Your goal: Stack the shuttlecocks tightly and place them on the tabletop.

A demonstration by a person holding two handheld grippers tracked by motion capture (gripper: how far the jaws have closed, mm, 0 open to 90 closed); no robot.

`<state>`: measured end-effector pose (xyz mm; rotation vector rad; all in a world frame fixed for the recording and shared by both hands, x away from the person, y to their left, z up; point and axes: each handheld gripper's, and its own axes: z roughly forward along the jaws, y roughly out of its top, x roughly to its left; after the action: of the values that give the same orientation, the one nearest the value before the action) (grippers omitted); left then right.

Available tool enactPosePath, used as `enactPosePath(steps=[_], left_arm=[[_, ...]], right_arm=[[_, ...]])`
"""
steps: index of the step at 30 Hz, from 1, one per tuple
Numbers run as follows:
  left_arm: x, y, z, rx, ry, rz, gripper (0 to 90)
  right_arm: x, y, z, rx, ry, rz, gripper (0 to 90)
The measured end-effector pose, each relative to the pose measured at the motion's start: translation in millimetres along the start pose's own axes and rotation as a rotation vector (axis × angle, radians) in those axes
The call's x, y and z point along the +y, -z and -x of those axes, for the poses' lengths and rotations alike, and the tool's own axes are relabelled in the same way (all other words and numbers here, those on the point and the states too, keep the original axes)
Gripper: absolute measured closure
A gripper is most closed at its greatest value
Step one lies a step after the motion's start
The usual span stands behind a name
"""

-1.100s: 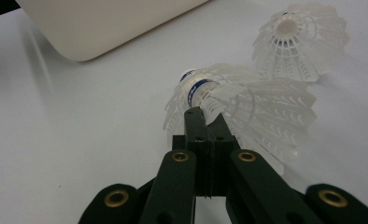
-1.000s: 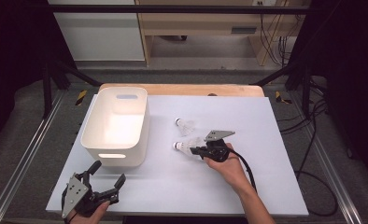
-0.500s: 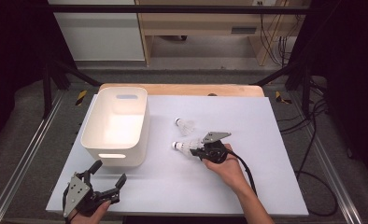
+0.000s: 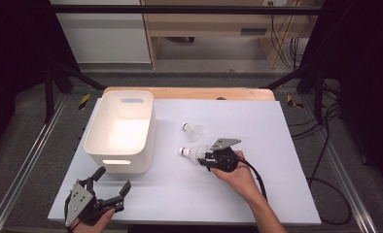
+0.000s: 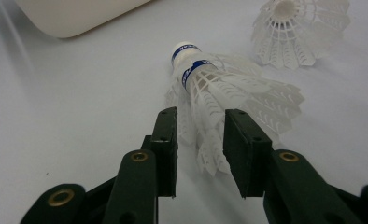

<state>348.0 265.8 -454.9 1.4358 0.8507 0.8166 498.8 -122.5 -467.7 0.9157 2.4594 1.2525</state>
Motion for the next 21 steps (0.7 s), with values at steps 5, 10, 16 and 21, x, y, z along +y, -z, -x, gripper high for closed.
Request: enactPosePath(steps=[5, 10, 16, 21], left_arm=[[0.4, 0.1, -0.2, -0.002, -0.002, 0.001, 4.4], [0.5, 0.8, -0.7, 0.000, -0.001, 0.002, 4.4], [0.5, 1.1, -1.7, 0.002, 0.000, 0.002, 4.4], [0.6, 1.5, -1.6, 0.002, -0.002, 0.004, 4.4]], right_arm=[[-3.5, 3.1, -1.2, -0.008, -0.002, -0.006, 61.2], [-6.2, 4.8, -1.9, -0.012, -0.003, -0.017, 57.0], [-6.1, 10.3, -3.2, -0.039, 0.002, -0.017, 48.9], [-4.3, 17.9, -4.3, -0.062, 0.005, -0.006, 41.9]])
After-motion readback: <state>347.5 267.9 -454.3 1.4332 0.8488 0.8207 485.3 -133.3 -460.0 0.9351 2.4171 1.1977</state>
